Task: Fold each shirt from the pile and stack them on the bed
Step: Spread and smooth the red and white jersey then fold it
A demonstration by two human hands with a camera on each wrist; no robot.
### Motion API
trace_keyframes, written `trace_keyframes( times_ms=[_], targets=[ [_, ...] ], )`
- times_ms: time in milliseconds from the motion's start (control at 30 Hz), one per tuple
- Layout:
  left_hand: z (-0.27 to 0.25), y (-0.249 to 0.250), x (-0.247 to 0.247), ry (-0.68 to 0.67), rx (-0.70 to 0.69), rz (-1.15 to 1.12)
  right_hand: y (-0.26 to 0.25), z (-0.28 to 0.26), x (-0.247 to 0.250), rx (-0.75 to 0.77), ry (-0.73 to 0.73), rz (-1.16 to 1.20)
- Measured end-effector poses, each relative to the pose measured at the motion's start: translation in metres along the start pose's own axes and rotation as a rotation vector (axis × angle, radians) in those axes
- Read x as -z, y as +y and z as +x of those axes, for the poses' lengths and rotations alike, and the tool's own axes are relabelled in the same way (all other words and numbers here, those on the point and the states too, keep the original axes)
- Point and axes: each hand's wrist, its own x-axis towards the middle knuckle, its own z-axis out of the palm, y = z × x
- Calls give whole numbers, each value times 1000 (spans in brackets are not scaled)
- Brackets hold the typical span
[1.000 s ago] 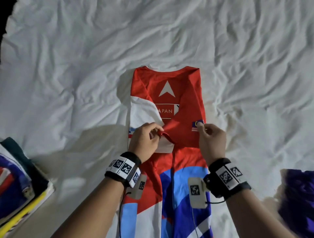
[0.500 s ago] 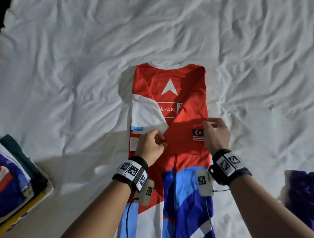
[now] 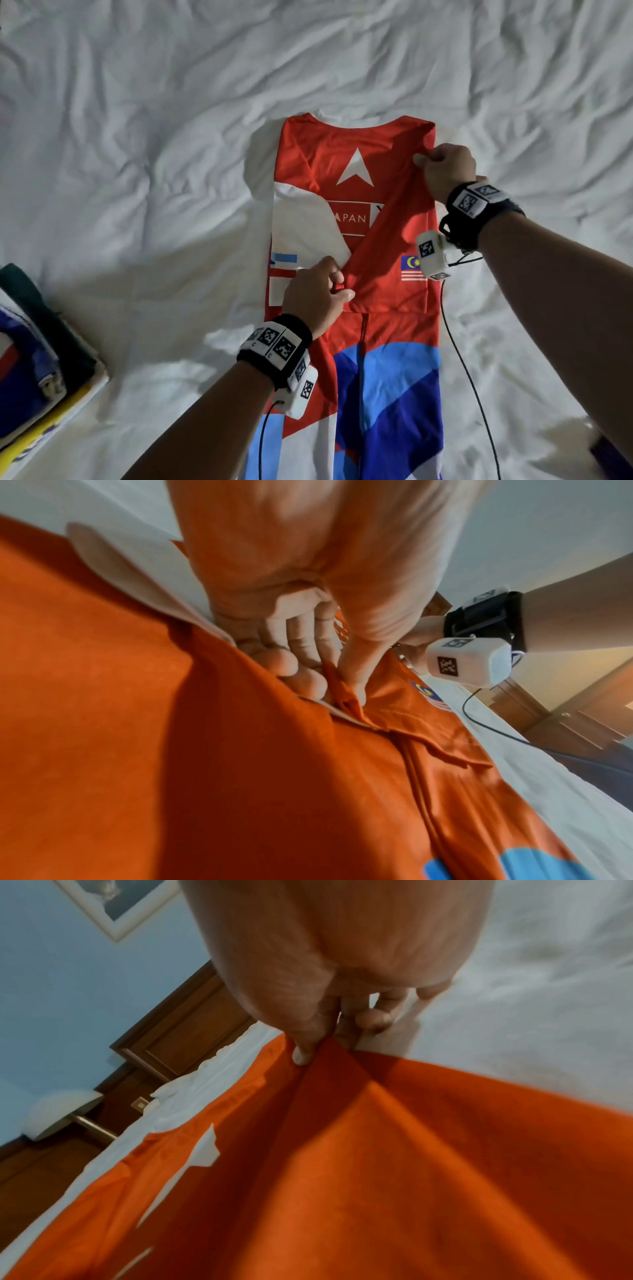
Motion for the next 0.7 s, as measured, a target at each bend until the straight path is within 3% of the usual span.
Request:
trace_keyframes(
  times_ms=[133, 167, 233, 300, 433, 533, 700],
  targets=[
    [1, 8, 4, -37, -8, 129, -3, -1, -7, 34, 54, 7],
    [0, 11, 6, -1, -42, 227, -3, -9, -6, 53, 100, 36],
    [-4, 14, 7, 194, -162, 434, 1, -38, -2, 168, 168, 45],
    [-9, 19, 4, 315, -226, 526, 14, -86, -7, 344, 144, -54],
    [-4, -7, -20, 142, -232, 647, 74, -174, -49, 642, -35, -361],
    [4, -34, -23, 49, -251, 765, 117, -176, -64, 616, -106, -494],
    [-5, -29, 1, 128, -205, 641, 121, -177, -56, 520, -120, -501]
  ],
)
